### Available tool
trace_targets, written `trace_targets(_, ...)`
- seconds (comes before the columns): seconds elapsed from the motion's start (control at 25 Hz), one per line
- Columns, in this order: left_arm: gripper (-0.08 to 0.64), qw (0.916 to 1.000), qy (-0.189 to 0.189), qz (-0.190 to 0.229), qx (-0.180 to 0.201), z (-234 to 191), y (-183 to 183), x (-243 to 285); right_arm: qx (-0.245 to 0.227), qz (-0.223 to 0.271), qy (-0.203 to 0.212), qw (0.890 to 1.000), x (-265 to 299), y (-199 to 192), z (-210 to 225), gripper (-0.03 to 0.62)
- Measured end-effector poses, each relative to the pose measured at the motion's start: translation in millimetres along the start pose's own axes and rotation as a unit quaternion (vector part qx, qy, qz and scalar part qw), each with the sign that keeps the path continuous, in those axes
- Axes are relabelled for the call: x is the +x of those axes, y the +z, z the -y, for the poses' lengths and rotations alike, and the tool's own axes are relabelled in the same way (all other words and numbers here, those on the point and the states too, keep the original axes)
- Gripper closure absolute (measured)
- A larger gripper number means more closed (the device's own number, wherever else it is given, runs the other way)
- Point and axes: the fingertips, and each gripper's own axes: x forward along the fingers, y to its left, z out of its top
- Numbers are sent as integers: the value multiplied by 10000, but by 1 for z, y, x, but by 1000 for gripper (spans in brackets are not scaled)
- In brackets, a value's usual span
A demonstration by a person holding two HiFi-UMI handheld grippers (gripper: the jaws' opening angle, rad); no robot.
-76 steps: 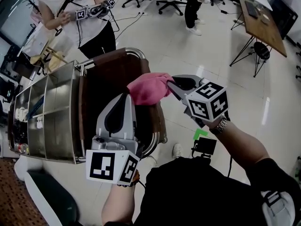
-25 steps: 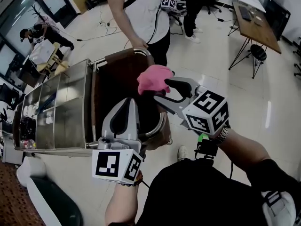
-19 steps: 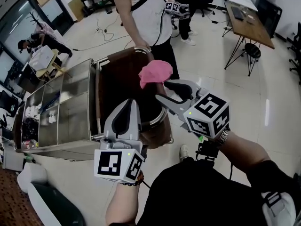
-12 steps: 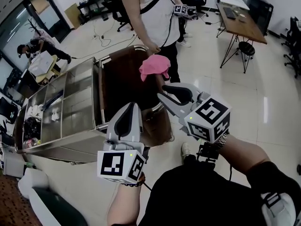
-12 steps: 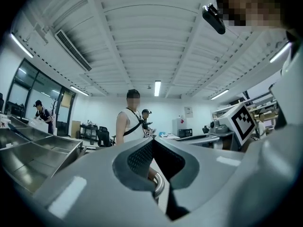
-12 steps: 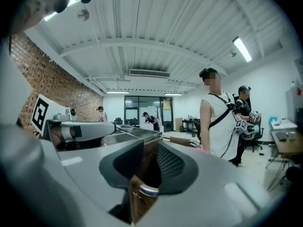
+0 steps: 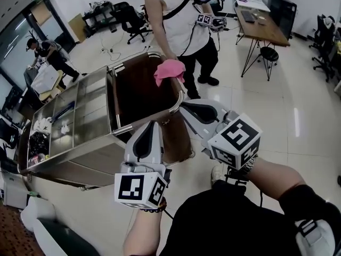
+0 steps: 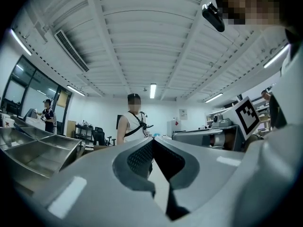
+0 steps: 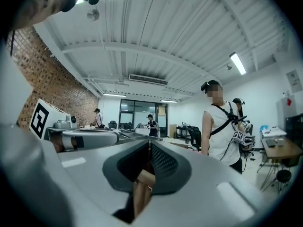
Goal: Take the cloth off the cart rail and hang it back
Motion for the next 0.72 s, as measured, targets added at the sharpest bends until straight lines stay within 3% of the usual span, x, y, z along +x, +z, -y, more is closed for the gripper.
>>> trace_targets(0.36, 557, 9999, -61, 39, 71, 44, 16, -14, -222, 183, -13, 9996, -45, 30, -20, 592)
trace_targets(0.72, 557, 9998, 73, 41, 180, 96, 18, -4, -280, 370, 260, 9986, -89, 45, -14, 592)
